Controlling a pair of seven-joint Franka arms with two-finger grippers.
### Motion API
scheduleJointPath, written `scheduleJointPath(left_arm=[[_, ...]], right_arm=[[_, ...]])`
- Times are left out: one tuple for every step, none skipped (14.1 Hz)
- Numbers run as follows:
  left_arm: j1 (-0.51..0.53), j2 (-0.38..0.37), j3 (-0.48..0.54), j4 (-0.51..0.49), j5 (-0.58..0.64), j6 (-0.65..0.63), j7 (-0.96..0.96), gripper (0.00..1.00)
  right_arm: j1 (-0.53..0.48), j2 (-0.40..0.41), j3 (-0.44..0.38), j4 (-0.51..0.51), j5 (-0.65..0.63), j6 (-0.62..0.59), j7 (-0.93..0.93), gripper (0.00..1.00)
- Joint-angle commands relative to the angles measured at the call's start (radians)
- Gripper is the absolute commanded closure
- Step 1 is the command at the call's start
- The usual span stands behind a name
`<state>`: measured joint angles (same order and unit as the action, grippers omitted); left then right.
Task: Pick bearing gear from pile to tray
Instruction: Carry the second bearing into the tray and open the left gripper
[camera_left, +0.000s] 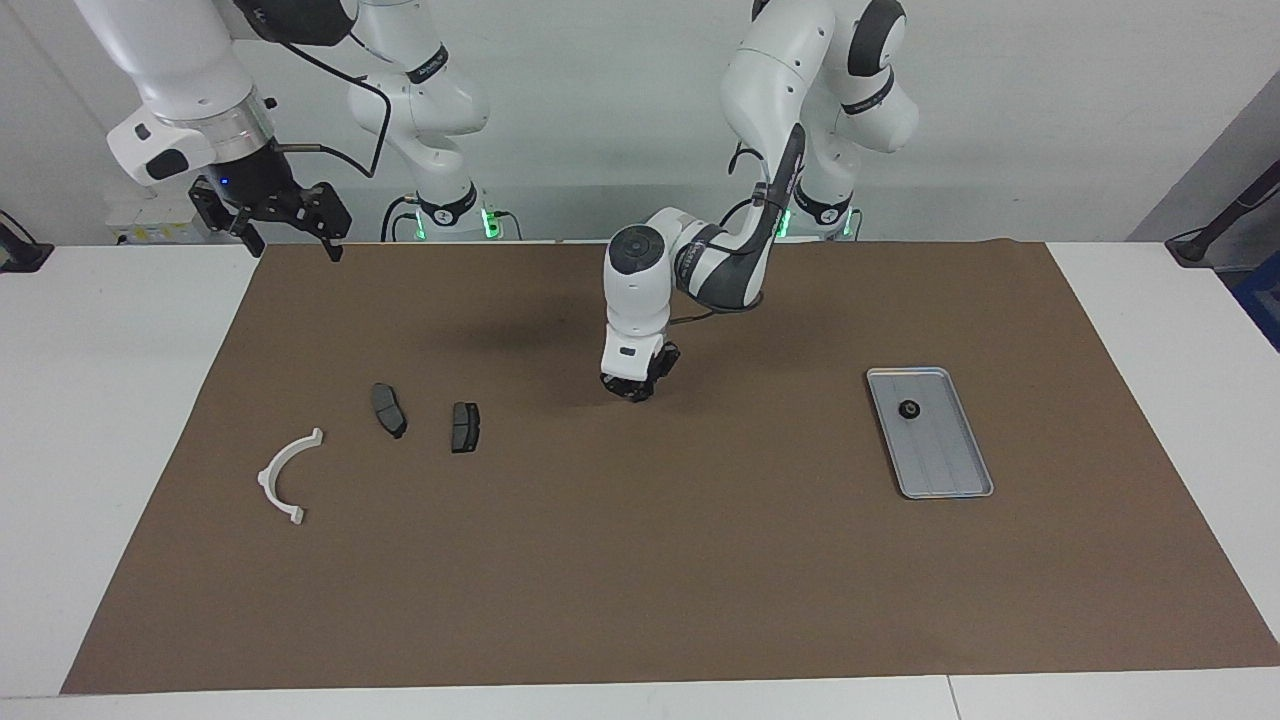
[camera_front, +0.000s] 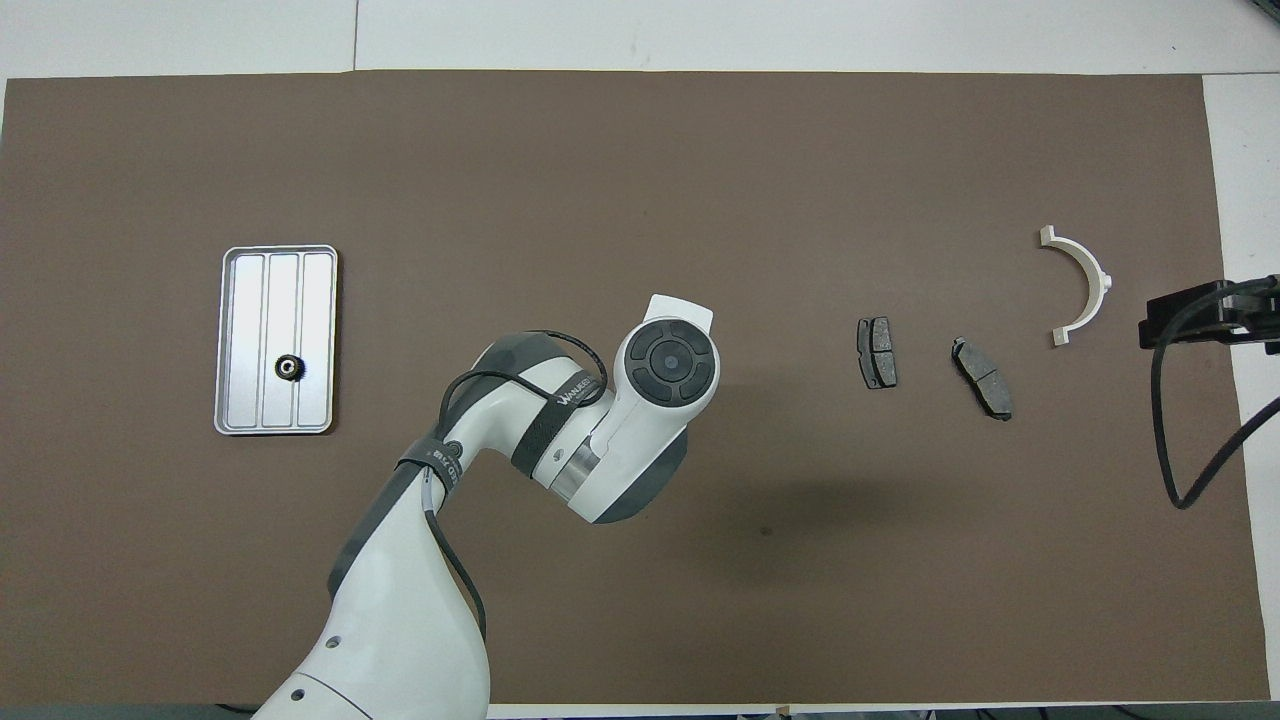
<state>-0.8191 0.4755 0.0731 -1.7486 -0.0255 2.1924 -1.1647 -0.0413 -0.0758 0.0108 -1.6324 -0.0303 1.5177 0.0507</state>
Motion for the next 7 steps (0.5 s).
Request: scheduleJointPath(left_arm=[[0.09, -0.104, 0.007, -0.035, -0.005, -0.077, 0.094, 1.0], [0.138, -0.144, 0.005, -0.041, -0.005, -0.101, 0.141, 1.0], [0.185, -0.175, 0.005, -0.046, -0.007, -0.137, 0.201, 1.0], [0.227, -0.199, 0.005, -0.046, -0.007, -0.178, 0.27, 1.0], [0.282, -0.219, 0.005, -0.049, -0.008, -0.212, 0.355, 1.0], [0.338, -0.228, 0.005, -0.055, -0.008, -0.232, 0.444, 1.0], [0.397, -0.233, 0.005, -0.063, -0.008, -0.232, 0.549, 1.0]], right_arm=[[-0.011, -0.018, 0.005, -0.015, 0.001, -0.016, -0.005, 0.0], [-0.011, -0.018, 0.005, -0.015, 0.001, -0.014, -0.003, 0.0], [-0.009, -0.018, 0.005, -0.017, 0.003, -0.013, 0.001, 0.0], [-0.009, -0.016, 0.006, -0.015, 0.003, -0.013, 0.009, 0.0], [-0.009, -0.016, 0.006, -0.014, 0.003, -0.011, 0.009, 0.0], [-0.011, -0.016, 0.006, -0.014, 0.004, -0.008, 0.009, 0.0], [-0.011, -0.016, 0.006, -0.017, 0.004, -0.008, 0.009, 0.0]])
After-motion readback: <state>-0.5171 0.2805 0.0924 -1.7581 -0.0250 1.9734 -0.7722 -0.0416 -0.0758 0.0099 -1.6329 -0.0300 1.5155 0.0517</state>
